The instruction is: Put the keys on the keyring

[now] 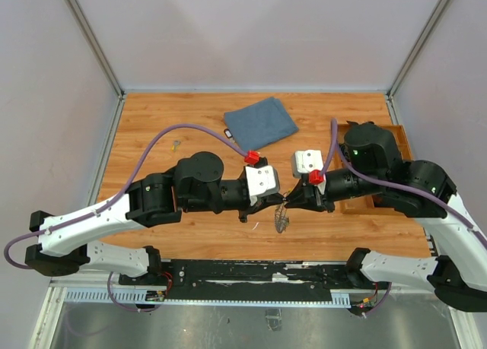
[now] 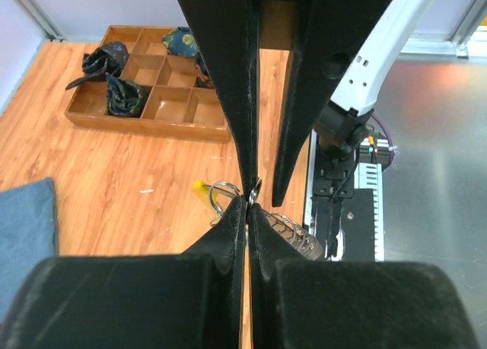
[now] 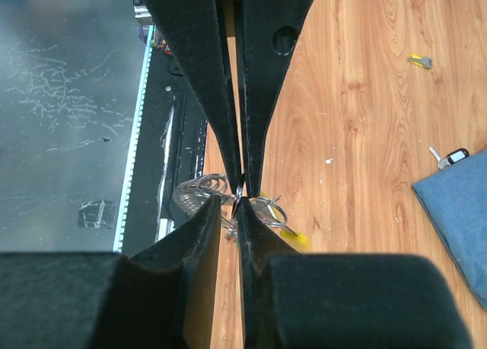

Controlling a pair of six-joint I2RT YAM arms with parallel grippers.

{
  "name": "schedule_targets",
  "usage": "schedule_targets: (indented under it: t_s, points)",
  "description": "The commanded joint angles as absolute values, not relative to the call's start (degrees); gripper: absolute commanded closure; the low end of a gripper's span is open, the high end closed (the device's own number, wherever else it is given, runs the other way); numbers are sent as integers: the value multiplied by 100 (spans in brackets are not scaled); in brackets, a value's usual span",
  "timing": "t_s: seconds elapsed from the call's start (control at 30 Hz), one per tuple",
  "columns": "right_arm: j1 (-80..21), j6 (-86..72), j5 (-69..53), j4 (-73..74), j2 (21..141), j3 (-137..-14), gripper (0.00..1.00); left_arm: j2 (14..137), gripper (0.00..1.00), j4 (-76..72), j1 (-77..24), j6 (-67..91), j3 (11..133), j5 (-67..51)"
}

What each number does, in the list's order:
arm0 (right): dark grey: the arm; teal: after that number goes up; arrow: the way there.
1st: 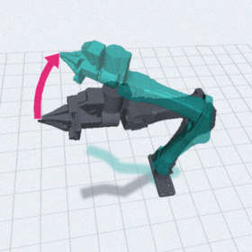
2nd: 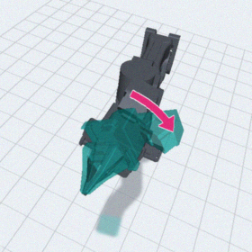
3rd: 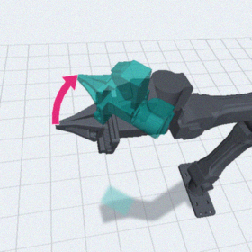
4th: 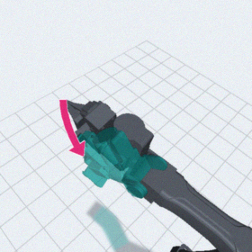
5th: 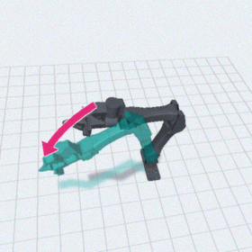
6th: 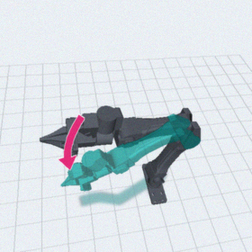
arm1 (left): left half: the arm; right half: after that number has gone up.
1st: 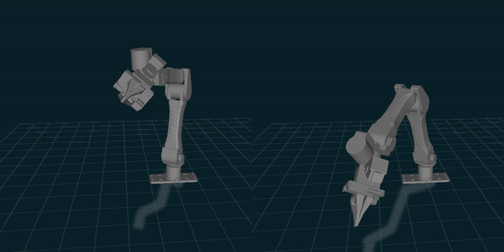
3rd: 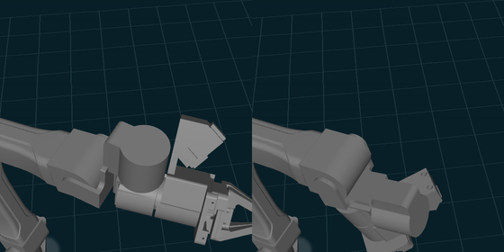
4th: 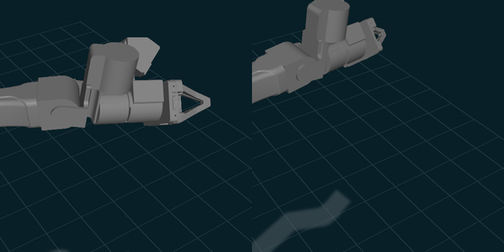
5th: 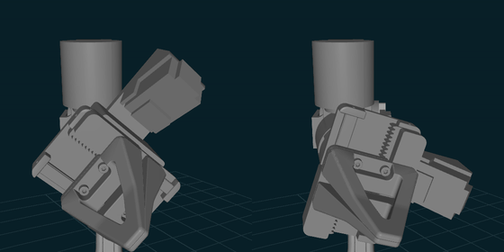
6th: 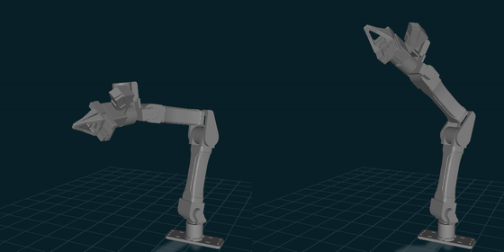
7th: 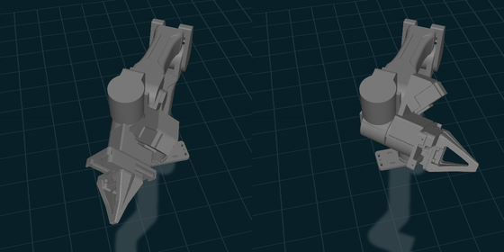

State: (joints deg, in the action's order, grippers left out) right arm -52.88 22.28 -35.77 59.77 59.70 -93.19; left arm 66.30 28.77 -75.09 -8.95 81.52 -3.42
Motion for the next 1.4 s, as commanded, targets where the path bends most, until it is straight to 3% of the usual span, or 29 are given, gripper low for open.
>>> schedule_targets:
  t_s: [0.0, 0.17, 0.4, 0.87, 1.37]
  points:
    - [-5405, 2312, -3720, 5501, 5664, -9205, 81, 6420, 100, 2465, -7506, -821, 8025, -183]
    - [-5405, 2088, -3420, 4181, 4892, -8382, 68, 5895, 99, 1657, -7506, -535, 7474, -114]
    - [-5406, 1317, -3111, 2020, 3971, -7068, 69, 5131, 100, 379, -7506, -111, 6604, -85]
    - [-5405, -241, -3597, -747, 3901, -5839, 69, 4468, 99, -1453, -7506, 341, 5503, -677]
    - [-5407, -352, -4328, -748, 4152, -5874, 72, 4596, 99, -1494, -7506, 340, 5554, -721]
